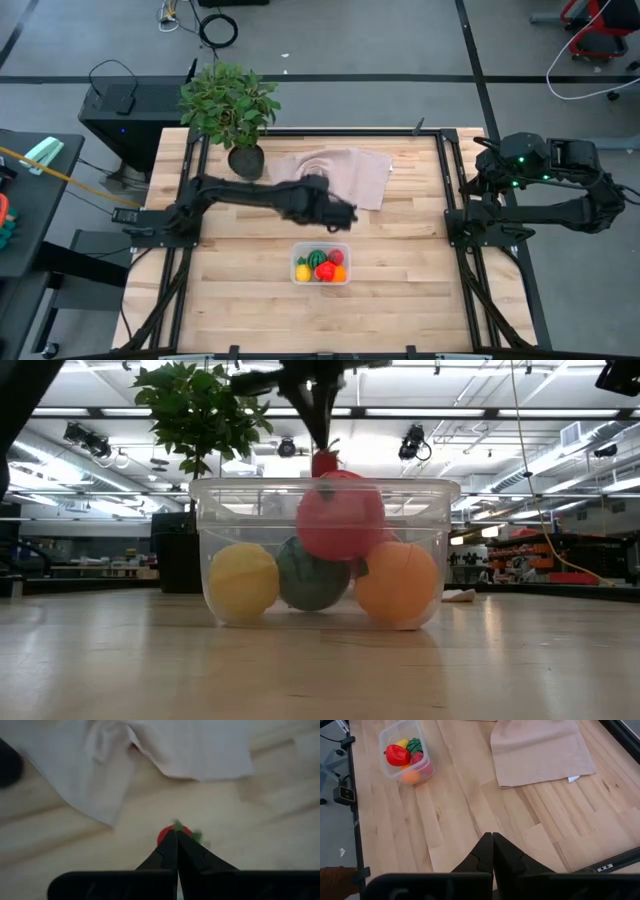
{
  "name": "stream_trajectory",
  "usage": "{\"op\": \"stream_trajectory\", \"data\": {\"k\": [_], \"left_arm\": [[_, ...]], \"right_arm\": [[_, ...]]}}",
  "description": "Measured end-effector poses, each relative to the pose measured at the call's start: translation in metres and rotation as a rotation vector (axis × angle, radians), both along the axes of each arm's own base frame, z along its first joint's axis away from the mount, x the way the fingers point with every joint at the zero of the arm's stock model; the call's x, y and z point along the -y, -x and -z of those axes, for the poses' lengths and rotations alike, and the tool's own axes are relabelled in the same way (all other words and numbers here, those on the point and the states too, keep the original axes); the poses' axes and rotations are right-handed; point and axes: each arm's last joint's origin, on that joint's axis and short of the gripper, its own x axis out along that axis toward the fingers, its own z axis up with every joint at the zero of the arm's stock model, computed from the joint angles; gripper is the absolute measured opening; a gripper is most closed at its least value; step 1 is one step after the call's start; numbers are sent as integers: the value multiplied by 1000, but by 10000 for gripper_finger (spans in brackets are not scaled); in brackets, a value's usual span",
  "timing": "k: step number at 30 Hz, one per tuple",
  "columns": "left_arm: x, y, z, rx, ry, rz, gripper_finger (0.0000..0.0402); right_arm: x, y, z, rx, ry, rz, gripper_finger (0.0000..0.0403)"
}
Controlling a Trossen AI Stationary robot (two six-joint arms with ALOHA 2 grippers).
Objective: Pick and placing Produce into tupperware
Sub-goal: Put the strawberry into the transparent bin
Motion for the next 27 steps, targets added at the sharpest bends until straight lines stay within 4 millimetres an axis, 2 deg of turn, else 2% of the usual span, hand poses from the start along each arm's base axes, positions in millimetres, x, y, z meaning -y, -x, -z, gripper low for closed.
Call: {"op": "stream_trajectory", "data": {"k": [7,15,21,27], "left_arm": [[54,4,-6,147,71,5,1],[101,19,-5,173,151,-3,0],[118,44,0,43,163,-105,0],[121,45,1,58,176,-154,0]], "right_arm": [[0,0,0,1,-6,-4,7],[0,0,0,3,-12,-9,8],[0,0,0,3,-12,-9,6],[0,0,0,3,-11,-10,7]]}}
